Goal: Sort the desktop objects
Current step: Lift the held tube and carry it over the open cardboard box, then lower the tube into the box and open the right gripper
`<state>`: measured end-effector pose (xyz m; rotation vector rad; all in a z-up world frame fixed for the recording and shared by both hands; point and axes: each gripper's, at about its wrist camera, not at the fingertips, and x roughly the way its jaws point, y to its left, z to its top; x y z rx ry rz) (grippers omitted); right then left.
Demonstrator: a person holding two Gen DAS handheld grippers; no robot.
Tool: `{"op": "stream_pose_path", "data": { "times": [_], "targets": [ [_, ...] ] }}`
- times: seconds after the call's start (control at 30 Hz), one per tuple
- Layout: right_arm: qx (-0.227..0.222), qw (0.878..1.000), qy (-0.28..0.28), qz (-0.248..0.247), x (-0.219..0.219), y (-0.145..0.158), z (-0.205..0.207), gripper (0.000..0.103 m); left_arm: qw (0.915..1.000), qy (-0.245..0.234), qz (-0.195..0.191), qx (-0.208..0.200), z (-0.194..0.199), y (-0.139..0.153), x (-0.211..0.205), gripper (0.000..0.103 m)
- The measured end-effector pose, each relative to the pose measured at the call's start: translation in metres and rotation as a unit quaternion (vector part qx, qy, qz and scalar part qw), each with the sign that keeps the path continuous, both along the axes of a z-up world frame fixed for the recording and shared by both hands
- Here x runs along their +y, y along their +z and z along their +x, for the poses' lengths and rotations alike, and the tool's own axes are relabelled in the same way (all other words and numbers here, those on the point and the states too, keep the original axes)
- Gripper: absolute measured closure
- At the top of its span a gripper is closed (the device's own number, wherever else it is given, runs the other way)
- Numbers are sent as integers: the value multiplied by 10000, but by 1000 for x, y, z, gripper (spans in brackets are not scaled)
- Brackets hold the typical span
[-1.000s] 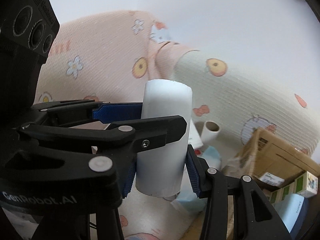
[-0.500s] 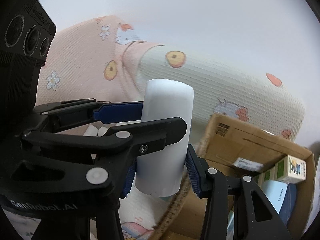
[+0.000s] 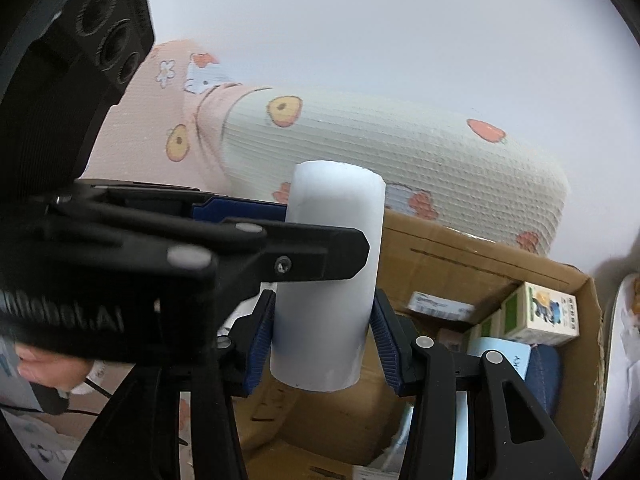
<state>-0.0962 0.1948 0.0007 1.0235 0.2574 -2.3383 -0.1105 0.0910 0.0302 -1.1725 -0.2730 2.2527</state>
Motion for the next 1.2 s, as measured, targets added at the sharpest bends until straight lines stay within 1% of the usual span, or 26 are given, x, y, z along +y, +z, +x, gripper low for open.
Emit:
{"op": "stream_pose_path", "data": {
  "times": [0.1, 0.2, 0.23, 0.3, 0.37, 0.43, 0.5, 0.53, 0.63, 0.83, 1.0, 1.2],
  "targets": [
    [-55, 9999, -48, 113, 5, -3, -6, 59, 9998, -72, -96, -138, -6, -5, 10, 57],
    [-15, 9999, -84, 143, 8, -3, -12, 59, 9984, -126, -443, -313, -12, -15, 23, 62],
    [0, 9999, -81, 135, 10, -2, -14, 59, 9975, -152, -549, -426, -16, -20, 28, 63],
    [73, 9999, -94, 102, 13, 2, -17, 59, 9976, -74, -401, -561, -20, -29, 29, 63],
    [84, 9997, -94, 220, 12, -1, -21, 59, 9976, -66, -376, -579, -22, -31, 30, 64],
    [128, 9992, -14, 377, 12, -6, -23, 59, 9982, -93, -404, -434, -22, -30, 30, 64],
    [211, 9976, -39, 666, 10, -12, -26, 59, 9984, -264, -356, -339, -20, -26, 30, 64],
    [222, 9973, -45, 698, 11, -15, -27, 59, 9983, -311, -377, -333, -20, -25, 30, 64],
    [17, 9987, -15, 504, 17, -21, -34, 59, 9971, -399, -508, -405, -21, -24, 31, 64],
    [-270, 9990, -27, 355, 13, -24, -40, 60, 9971, -281, -425, -571, -28, -30, 29, 64],
    [-885, 9959, -166, 95, 15, -32, -56, 61, 9957, -242, -632, -636, -34, -39, 35, 63],
    [-1628, 9858, -314, -283, 18, -48, -77, 61, 9923, -300, -951, -739, -44, -53, 44, 63]
  ]
}}
